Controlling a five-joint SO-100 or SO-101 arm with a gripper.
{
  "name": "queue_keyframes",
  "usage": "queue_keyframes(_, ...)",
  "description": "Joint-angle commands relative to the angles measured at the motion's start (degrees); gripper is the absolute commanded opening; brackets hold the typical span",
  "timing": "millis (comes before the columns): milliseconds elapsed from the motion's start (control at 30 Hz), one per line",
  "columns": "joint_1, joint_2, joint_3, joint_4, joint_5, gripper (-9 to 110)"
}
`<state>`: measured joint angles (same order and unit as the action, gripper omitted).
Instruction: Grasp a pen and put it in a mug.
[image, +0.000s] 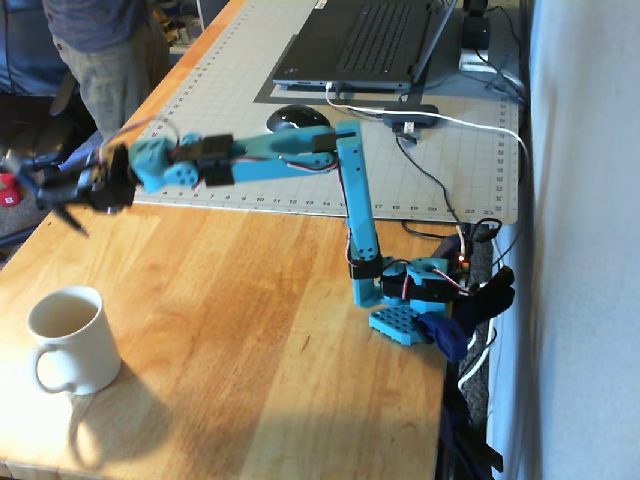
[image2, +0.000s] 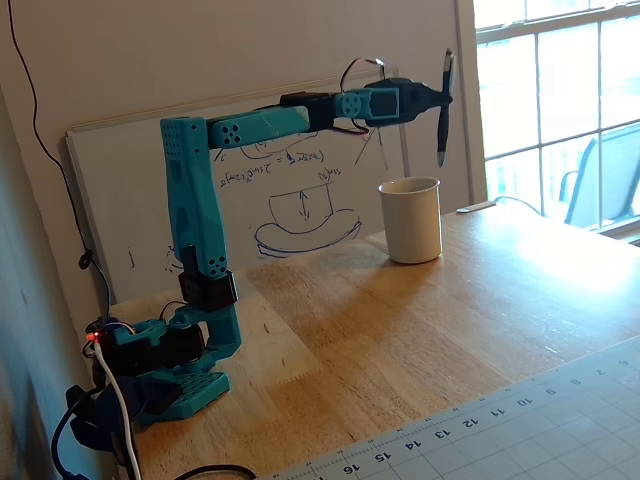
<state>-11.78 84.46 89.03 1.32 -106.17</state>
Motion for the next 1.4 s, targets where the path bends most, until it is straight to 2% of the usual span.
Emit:
queue_keyframes(0, -4.4, 0.7, -1.3, -4.7, -1.8, 2)
queue_keyframes(433, -12.3, -3.3, -1.5, -5.6, -1.8, 2)
queue_keyframes(867, -12.7, -5.9, -0.9, -5.4, -2.5, 2)
queue_keyframes(1233, -10.9, -1.6, -0.6, -5.0, -1.5, 20)
queue_keyframes(1367, -9.4, 3.0, 2.2, -5.0, 5.1, 23)
